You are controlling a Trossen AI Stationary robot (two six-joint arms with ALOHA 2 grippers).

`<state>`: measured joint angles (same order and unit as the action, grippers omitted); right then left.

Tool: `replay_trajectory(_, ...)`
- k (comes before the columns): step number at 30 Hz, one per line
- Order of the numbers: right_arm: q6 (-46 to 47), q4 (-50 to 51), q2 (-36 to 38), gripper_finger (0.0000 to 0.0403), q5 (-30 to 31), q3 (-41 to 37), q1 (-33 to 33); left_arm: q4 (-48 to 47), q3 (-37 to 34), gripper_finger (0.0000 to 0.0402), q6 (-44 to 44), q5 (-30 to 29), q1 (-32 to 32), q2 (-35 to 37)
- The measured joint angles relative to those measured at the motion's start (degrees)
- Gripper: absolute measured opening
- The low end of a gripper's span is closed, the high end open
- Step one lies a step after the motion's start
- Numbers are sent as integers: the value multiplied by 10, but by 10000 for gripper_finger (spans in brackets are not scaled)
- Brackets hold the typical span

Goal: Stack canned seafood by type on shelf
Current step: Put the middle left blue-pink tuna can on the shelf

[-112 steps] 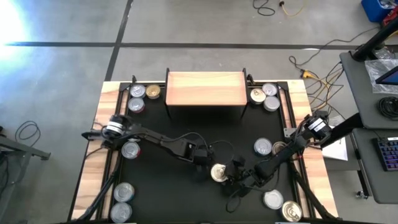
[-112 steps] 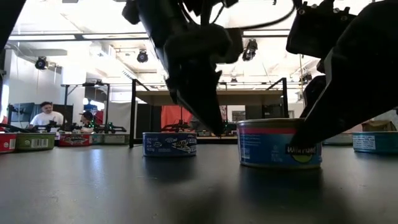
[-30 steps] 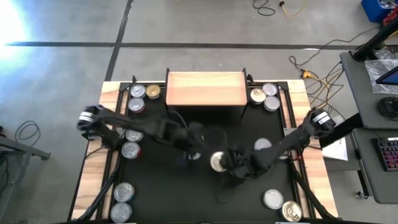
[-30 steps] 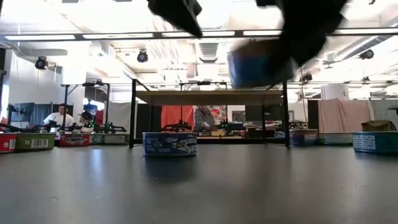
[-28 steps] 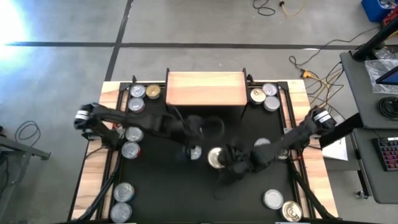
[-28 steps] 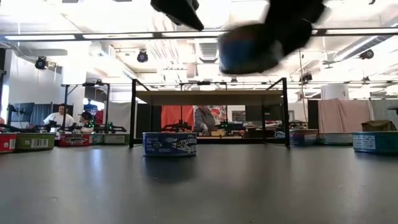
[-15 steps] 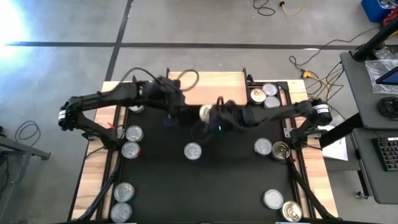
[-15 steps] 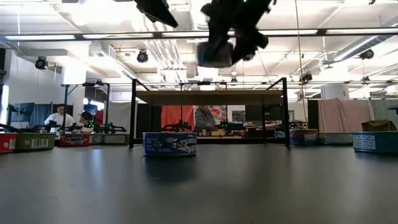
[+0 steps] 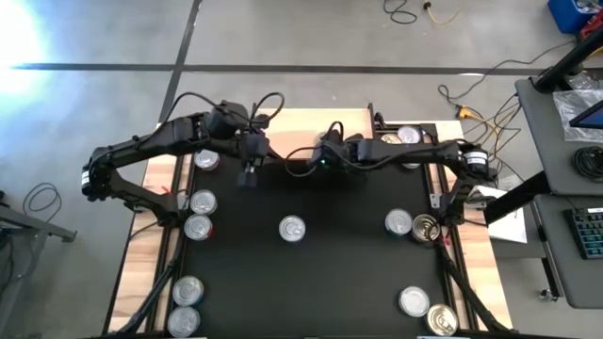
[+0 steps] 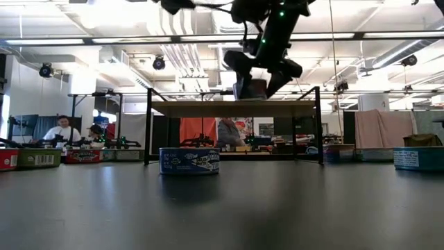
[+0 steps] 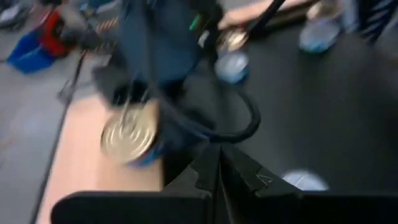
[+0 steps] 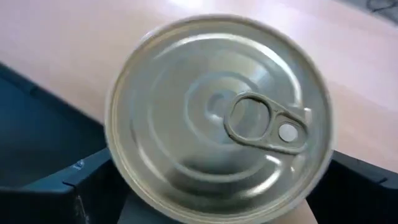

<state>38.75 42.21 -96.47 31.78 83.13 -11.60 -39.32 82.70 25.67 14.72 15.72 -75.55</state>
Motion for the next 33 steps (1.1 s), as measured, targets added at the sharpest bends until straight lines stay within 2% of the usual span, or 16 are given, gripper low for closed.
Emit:
replay_trajectory(6,-98,5,1,398,-1,0,-9,49,0,0,-10,-11,22,-23)
replay_trajectory(11,-99,4,2,399,-19,0,-18,108,0,0,-31,-16,77,-75)
replay_trajectory(13,-103,3,2,400,-20,0,-18,165,0,0,-43,18,101,-103)
replay_trajectory(17,-106,3,1,400,-18,0,-18,270,0,0,-115,133,145,-165)
replay_trajectory(20,-95,-5,1,400,-18,0,-18,274,1,0,-152,180,164,-208)
replay_trajectory(26,-95,-52,-2,400,-19,-2,-18,289,2,0,-177,192,163,-265)
replay_trajectory(33,-91,-49,-13,400,-18,-2,-18,316,2,0,-205,192,163,-299)
